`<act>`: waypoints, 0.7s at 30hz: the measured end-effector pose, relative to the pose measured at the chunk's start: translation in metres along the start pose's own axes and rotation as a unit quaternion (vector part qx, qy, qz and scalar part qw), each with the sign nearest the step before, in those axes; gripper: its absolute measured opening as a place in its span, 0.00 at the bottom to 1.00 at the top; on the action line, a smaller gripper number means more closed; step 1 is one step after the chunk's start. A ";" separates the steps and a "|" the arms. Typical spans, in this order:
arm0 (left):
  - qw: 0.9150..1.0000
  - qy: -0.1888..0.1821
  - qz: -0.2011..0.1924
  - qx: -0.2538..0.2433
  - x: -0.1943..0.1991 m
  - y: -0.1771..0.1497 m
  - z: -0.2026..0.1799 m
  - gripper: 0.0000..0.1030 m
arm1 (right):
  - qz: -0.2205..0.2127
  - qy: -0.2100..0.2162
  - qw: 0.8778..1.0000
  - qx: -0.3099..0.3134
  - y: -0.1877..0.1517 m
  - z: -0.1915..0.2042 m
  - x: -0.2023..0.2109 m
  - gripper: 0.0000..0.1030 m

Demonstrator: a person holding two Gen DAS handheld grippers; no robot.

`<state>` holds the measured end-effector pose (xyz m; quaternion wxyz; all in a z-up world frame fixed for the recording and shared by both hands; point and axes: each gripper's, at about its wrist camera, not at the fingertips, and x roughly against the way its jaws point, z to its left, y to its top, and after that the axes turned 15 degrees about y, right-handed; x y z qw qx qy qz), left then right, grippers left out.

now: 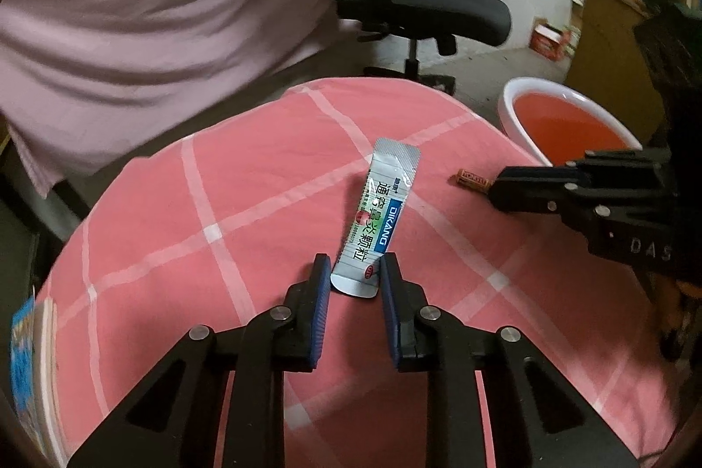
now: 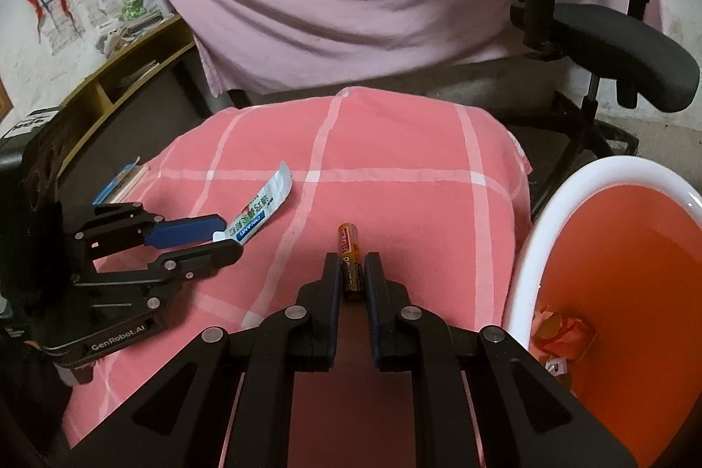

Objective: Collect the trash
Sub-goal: 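Lift the white packet and orange battery and carry them over the bucket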

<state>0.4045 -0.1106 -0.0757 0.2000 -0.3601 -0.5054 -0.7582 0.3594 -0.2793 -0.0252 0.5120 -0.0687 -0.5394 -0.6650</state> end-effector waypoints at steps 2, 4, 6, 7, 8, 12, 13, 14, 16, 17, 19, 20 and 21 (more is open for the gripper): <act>1.000 -0.002 -0.001 0.028 0.003 0.000 0.002 0.18 | -0.018 0.005 1.000 0.010 0.000 0.002 0.007 0.09; 0.999 -0.008 -0.010 0.050 0.009 0.000 0.004 0.18 | -0.033 0.004 0.999 0.016 -0.001 0.005 0.013 0.09; 0.997 -0.003 -0.027 0.072 0.017 0.001 0.005 0.18 | -0.056 0.003 0.998 0.022 -0.003 0.007 0.021 0.09; 0.996 0.000 -0.034 0.081 0.022 0.002 0.005 0.18 | -0.068 0.002 0.997 0.026 -0.004 0.008 0.026 0.09; 0.995 0.002 -0.042 0.091 0.027 0.001 0.005 0.18 | -0.076 0.001 0.997 0.028 -0.005 0.009 0.029 0.09; 0.989 0.010 -0.062 0.135 0.040 0.002 0.010 0.18 | -0.124 -0.012 0.991 0.043 -0.007 0.014 0.045 0.09; 0.987 0.011 -0.066 0.148 0.043 0.002 0.011 0.18 | -0.140 -0.017 0.989 0.050 -0.009 0.017 0.050 0.09; 0.985 0.013 -0.073 0.159 0.047 0.001 0.011 0.18 | -0.158 -0.021 0.985 0.061 -0.011 0.020 0.056 0.09; 0.981 0.024 -0.091 0.170 0.057 0.001 0.009 0.18 | -0.179 -0.031 0.980 0.079 -0.013 0.026 0.063 0.09; 0.979 0.031 -0.099 0.173 0.063 0.001 0.007 0.18 | -0.188 -0.035 0.978 0.088 -0.014 0.028 0.067 0.09; 0.977 0.040 -0.111 0.176 0.072 0.001 0.003 0.18 | -0.198 -0.032 0.975 0.098 -0.016 0.030 0.073 0.09; 0.977 0.045 -0.111 0.178 0.075 0.002 0.001 0.18 | -0.194 -0.028 0.976 0.098 -0.016 0.028 0.075 0.09; 0.976 0.049 -0.107 0.181 0.075 0.002 0.000 0.18 | -0.191 -0.027 0.977 0.097 -0.016 0.026 0.075 0.09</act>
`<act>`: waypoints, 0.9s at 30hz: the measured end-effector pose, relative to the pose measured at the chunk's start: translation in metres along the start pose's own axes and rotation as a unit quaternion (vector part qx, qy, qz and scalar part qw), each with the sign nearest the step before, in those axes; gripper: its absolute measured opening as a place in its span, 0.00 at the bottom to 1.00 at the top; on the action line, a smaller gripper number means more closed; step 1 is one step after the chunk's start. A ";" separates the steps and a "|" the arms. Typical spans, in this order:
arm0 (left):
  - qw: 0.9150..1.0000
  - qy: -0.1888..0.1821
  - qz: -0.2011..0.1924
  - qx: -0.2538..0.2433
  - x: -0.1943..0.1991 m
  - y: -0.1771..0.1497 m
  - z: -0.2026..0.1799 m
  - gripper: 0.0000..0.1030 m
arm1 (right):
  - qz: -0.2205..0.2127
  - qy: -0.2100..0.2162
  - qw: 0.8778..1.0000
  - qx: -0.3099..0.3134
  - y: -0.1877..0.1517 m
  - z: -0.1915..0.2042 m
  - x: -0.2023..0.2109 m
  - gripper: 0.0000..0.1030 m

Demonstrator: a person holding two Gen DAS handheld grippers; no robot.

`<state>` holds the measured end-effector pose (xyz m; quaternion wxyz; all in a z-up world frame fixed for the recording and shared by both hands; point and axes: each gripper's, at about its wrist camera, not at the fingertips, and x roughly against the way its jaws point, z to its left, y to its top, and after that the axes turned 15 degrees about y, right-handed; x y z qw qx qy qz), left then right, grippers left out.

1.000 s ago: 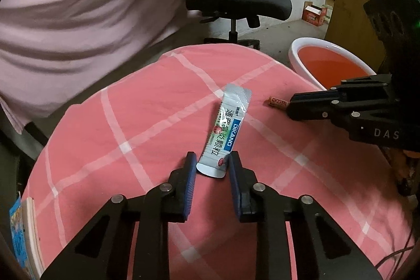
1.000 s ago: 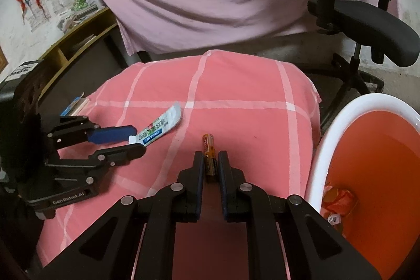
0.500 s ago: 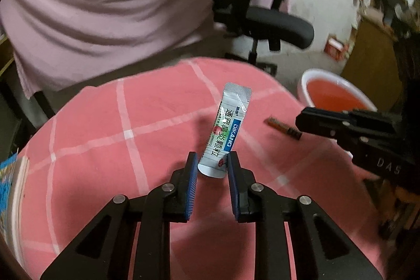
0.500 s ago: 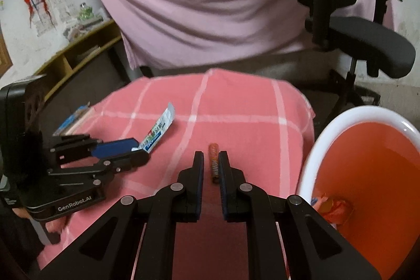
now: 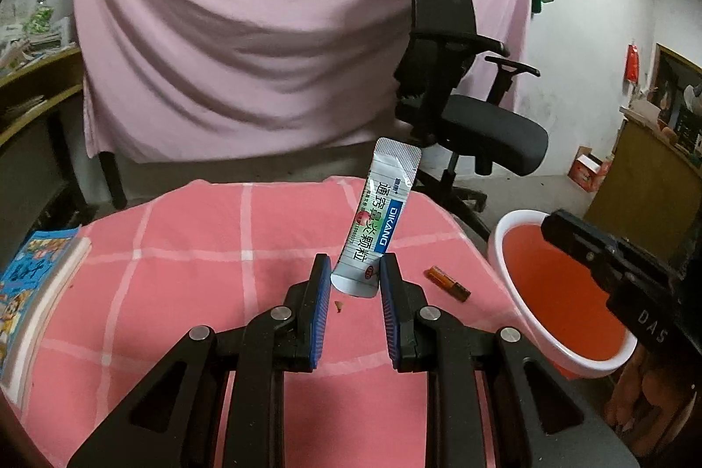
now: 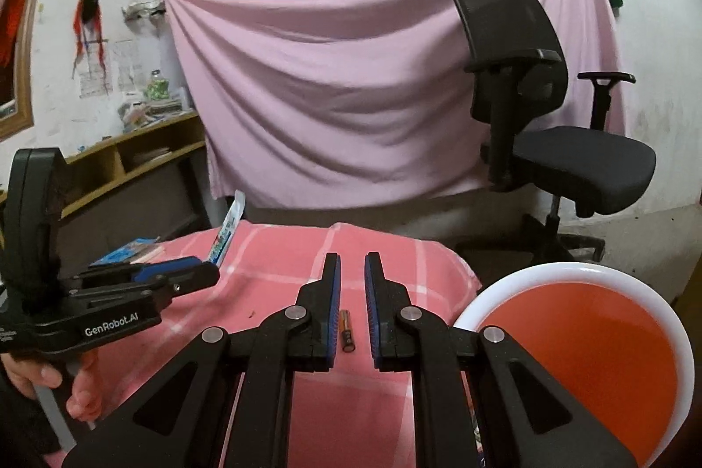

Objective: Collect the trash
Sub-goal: 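Lift the white packet and orange battery and carry them over the bucket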

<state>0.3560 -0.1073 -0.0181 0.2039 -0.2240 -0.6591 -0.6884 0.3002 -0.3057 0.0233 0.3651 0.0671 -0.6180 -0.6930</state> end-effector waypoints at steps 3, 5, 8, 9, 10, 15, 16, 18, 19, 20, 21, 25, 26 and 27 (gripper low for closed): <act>1.000 0.014 0.025 0.002 -0.003 -0.005 0.002 0.18 | 0.009 0.001 1.000 -0.011 -0.002 -0.007 -0.001 0.09; 0.999 0.021 0.040 0.007 -0.005 -0.011 0.007 0.18 | 0.010 -0.002 1.000 -0.012 -0.001 -0.012 -0.003 0.09; 0.998 0.024 0.060 0.017 -0.009 -0.016 0.013 0.18 | 0.039 0.013 0.999 -0.032 -0.001 -0.020 -0.015 0.09; 0.998 0.024 0.063 0.020 -0.011 -0.017 0.013 0.18 | 0.047 0.012 0.998 -0.035 -0.004 -0.021 -0.017 0.09; 0.997 0.023 0.067 0.022 -0.013 -0.016 0.014 0.18 | 0.057 0.011 0.998 -0.037 -0.004 -0.022 -0.022 0.10; 0.996 0.020 0.085 0.020 -0.019 -0.016 0.014 0.18 | 0.134 0.024 0.990 -0.033 -0.010 -0.022 -0.056 0.10; 0.996 0.021 0.089 0.019 -0.019 -0.016 0.014 0.18 | 0.149 0.024 0.988 -0.031 -0.013 -0.022 -0.061 0.11; 0.995 0.020 0.096 0.021 -0.022 -0.016 0.016 0.18 | 0.181 0.023 0.983 -0.028 -0.018 -0.021 -0.074 0.11; 0.995 0.018 0.099 0.024 -0.023 -0.015 0.018 0.18 | 0.194 0.019 0.980 -0.026 -0.022 -0.020 -0.080 0.11; 0.994 0.018 0.100 0.025 -0.023 -0.016 0.019 0.18 | 0.202 0.017 0.979 -0.023 -0.024 -0.019 -0.083 0.11; 0.994 0.018 0.102 0.026 -0.023 -0.016 0.020 0.18 | 0.203 0.016 0.979 -0.017 -0.025 -0.018 -0.083 0.11; 0.995 0.022 0.097 0.024 -0.018 -0.016 0.019 0.18 | 0.202 0.017 0.979 -0.016 -0.025 -0.016 -0.080 0.07; 0.995 0.024 0.093 0.023 -0.016 -0.016 0.018 0.18 | 0.200 0.016 0.980 -0.015 -0.025 -0.017 -0.079 0.07; 0.996 0.025 0.088 0.022 -0.013 -0.016 0.016 0.18 | 0.196 0.014 0.980 -0.013 -0.025 -0.016 -0.077 0.07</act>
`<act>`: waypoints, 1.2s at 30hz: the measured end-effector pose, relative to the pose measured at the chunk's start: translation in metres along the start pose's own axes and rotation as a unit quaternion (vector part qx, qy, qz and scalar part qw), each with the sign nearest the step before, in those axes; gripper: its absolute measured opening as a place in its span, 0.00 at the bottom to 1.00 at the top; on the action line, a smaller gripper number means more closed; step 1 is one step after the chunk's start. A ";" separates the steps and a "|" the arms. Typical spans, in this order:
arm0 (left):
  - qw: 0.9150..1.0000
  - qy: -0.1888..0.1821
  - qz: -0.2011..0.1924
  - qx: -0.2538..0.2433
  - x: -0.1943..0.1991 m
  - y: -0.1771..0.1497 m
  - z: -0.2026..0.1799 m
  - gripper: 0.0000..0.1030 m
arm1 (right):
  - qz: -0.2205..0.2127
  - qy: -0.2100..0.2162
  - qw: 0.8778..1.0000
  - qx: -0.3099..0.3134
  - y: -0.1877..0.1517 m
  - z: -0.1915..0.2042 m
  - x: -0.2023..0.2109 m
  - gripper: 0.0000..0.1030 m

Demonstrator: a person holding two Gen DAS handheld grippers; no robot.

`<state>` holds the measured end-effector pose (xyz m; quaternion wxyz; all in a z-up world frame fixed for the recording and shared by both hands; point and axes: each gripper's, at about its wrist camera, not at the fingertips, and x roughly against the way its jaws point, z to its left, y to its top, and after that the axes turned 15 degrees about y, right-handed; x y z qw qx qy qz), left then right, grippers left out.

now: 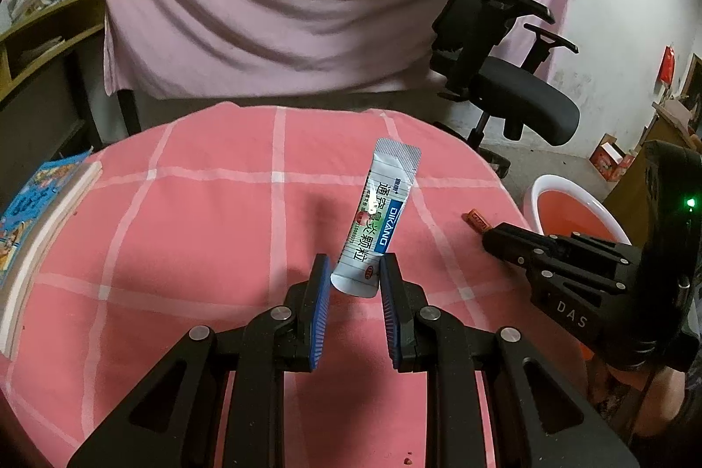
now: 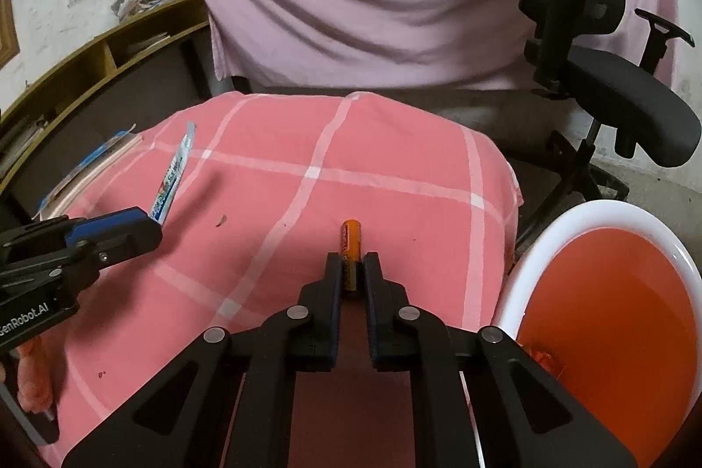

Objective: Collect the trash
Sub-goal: 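Lift the white packet and orange battery and carry them over the bucket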

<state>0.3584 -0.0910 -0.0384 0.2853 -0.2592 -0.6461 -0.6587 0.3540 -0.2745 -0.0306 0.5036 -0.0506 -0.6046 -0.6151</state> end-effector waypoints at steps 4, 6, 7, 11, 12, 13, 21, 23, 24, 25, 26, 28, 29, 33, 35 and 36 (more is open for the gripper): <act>1.000 0.005 -0.028 -0.004 0.013 -0.004 -0.006 0.18 | -0.026 -0.005 1.000 0.006 -0.005 0.004 0.013 0.07; 0.999 0.005 -0.043 -0.002 0.021 -0.006 -0.009 0.18 | -0.049 -0.008 0.999 0.011 -0.006 0.007 0.023 0.07; 0.999 0.002 -0.052 0.000 0.025 -0.006 -0.011 0.18 | -0.068 -0.009 0.998 0.014 -0.008 0.009 0.032 0.07; 0.995 -0.006 -0.097 0.014 0.048 -0.007 -0.015 0.18 | -0.153 -0.018 0.987 0.035 -0.016 0.016 0.069 0.07; 0.994 -0.010 -0.107 0.019 0.053 -0.008 -0.015 0.18 | -0.170 -0.020 0.984 0.041 -0.016 0.017 0.077 0.07; 0.992 -0.015 -0.121 0.023 0.060 -0.010 -0.017 0.18 | -0.191 -0.020 0.980 0.046 -0.016 0.017 0.086 0.07; 0.976 -0.041 -0.214 0.013 0.107 -0.015 -0.049 0.18 | -0.332 -0.042 0.941 0.050 -0.037 0.006 0.162 0.07; 0.973 -0.048 -0.227 -0.001 0.117 -0.015 -0.063 0.18 | -0.346 -0.052 0.936 0.041 -0.042 -0.001 0.176 0.08; 0.971 -0.052 -0.232 -0.009 0.120 -0.014 -0.071 0.18 | -0.349 -0.057 0.935 0.037 -0.045 -0.005 0.180 0.08; 0.970 -0.056 -0.234 -0.017 0.123 -0.013 -0.080 0.18 | -0.353 -0.063 0.933 0.029 -0.048 -0.010 0.186 0.08; 0.969 -0.063 -0.235 -0.026 0.125 -0.013 -0.089 0.18 | -0.357 -0.067 0.931 0.021 -0.051 -0.014 0.191 0.08; 0.968 -0.076 -0.235 -0.038 0.127 -0.013 -0.103 0.18 | -0.363 -0.070 0.929 0.005 -0.055 -0.021 0.199 0.08; 0.968 -0.085 -0.232 -0.045 0.128 -0.013 -0.110 0.18 | -0.363 -0.073 0.929 -0.002 -0.056 -0.026 0.202 0.08; 0.968 -0.105 -0.218 -0.062 0.125 -0.015 -0.137 0.18 | -0.361 -0.082 0.929 -0.030 -0.065 -0.041 0.212 0.08; 0.969 -0.112 -0.209 -0.069 0.123 -0.015 -0.148 0.18 | -0.354 -0.085 0.930 -0.051 -0.067 -0.051 0.214 0.08; 0.970 -0.114 -0.201 -0.074 0.120 -0.015 -0.154 0.18 | -0.351 -0.084 0.931 -0.060 -0.070 -0.056 0.216 0.08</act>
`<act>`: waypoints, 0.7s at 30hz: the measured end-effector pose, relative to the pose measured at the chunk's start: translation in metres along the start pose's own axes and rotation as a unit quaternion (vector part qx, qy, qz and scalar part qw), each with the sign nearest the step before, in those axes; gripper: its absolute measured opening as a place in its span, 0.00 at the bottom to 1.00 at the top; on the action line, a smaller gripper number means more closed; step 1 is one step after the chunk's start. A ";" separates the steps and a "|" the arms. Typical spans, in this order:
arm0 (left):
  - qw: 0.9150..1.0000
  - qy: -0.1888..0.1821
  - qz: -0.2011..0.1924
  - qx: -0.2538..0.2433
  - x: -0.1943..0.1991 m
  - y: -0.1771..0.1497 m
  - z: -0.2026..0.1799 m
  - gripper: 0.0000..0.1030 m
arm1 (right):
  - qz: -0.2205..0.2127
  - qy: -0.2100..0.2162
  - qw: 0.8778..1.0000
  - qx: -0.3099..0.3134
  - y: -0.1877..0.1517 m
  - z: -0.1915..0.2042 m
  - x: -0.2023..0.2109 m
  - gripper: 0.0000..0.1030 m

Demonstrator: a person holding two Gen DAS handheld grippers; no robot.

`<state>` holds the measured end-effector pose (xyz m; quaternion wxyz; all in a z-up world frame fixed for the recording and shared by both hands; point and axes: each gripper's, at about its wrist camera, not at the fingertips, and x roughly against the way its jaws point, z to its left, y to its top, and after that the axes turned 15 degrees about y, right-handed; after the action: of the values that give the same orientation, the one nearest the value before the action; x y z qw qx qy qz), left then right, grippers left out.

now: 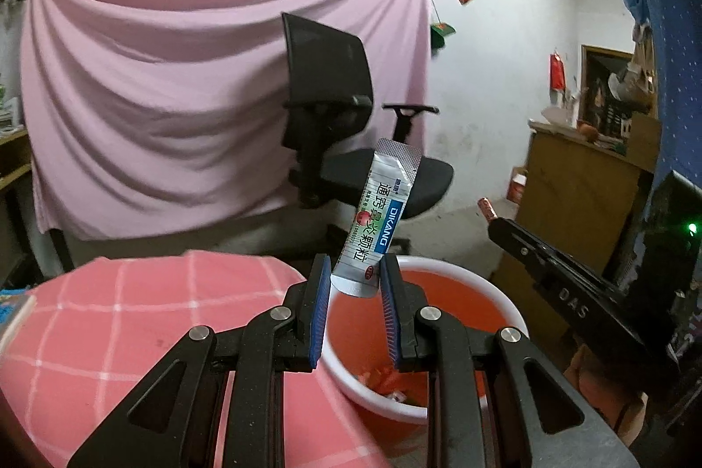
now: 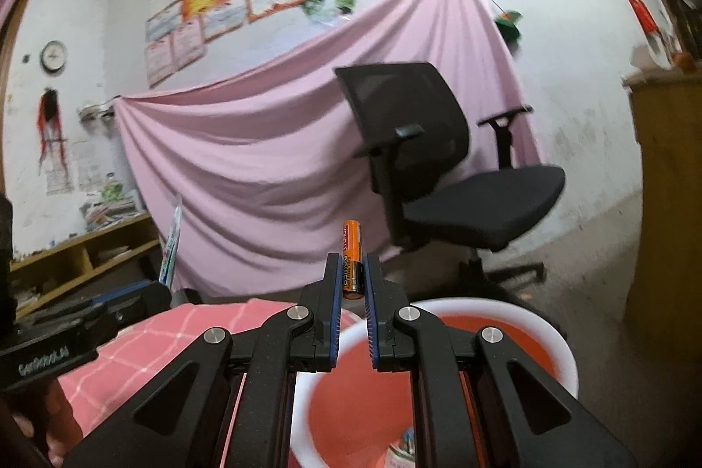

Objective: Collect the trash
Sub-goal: 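Lift the white packet and orange battery and carry them over the bucket, then open left tool to drop white packet while right tool releases orange battery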

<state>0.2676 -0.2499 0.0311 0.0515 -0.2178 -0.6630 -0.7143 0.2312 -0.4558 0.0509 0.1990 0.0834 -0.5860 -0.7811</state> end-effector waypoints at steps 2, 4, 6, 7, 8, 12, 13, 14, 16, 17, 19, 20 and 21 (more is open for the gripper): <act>1.000 -0.005 0.016 -0.004 -0.007 0.000 -0.008 0.18 | 0.009 -0.006 1.000 -0.022 -0.001 -0.010 -0.001 0.08; 0.999 -0.011 0.040 -0.006 -0.018 -0.002 -0.017 0.18 | 0.015 -0.007 0.999 -0.038 -0.001 -0.018 -0.001 0.08; 0.998 -0.023 0.066 0.001 -0.029 -0.003 -0.023 0.19 | 0.021 -0.014 0.998 -0.051 -0.002 -0.024 0.000 0.08; 0.997 -0.027 0.074 0.005 -0.030 -0.006 -0.023 0.19 | 0.023 -0.016 0.998 -0.056 -0.003 -0.027 0.001 0.08; 0.996 -0.031 0.081 0.010 -0.033 -0.006 -0.023 0.19 | 0.026 -0.017 0.998 -0.062 -0.004 -0.029 0.002 0.08; 0.994 -0.038 0.103 0.015 -0.040 -0.008 -0.026 0.19 | 0.035 -0.028 0.996 -0.080 -0.006 -0.037 0.002 0.09; 0.994 -0.037 0.106 0.014 -0.036 -0.011 -0.025 0.19 | 0.037 -0.030 0.995 -0.083 -0.006 -0.038 0.002 0.09; 0.993 -0.036 0.109 0.012 -0.037 -0.011 -0.026 0.20 | 0.037 -0.031 0.995 -0.086 -0.007 -0.040 0.003 0.09; 0.993 -0.036 0.113 0.011 -0.038 -0.012 -0.028 0.20 | 0.036 -0.032 0.995 -0.090 -0.007 -0.041 0.004 0.09; 0.993 -0.036 0.114 0.011 -0.039 -0.013 -0.027 0.20 | 0.036 -0.032 0.995 -0.091 -0.007 -0.041 0.005 0.09; 0.993 -0.035 0.115 0.012 -0.039 -0.012 -0.026 0.20 | 0.036 -0.033 0.995 -0.090 -0.008 -0.042 0.006 0.09; 0.993 -0.034 0.115 0.012 -0.039 -0.012 -0.025 0.20 | 0.036 -0.033 0.995 -0.090 -0.008 -0.042 0.006 0.09; 0.993 -0.032 0.114 0.013 -0.038 -0.012 -0.024 0.20 | 0.036 -0.033 0.995 -0.090 -0.008 -0.041 0.006 0.09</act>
<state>0.2921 -0.2800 0.0052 0.1140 -0.3142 -0.6444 -0.6877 0.2389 -0.4924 0.0321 0.2146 0.0181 -0.5226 -0.8249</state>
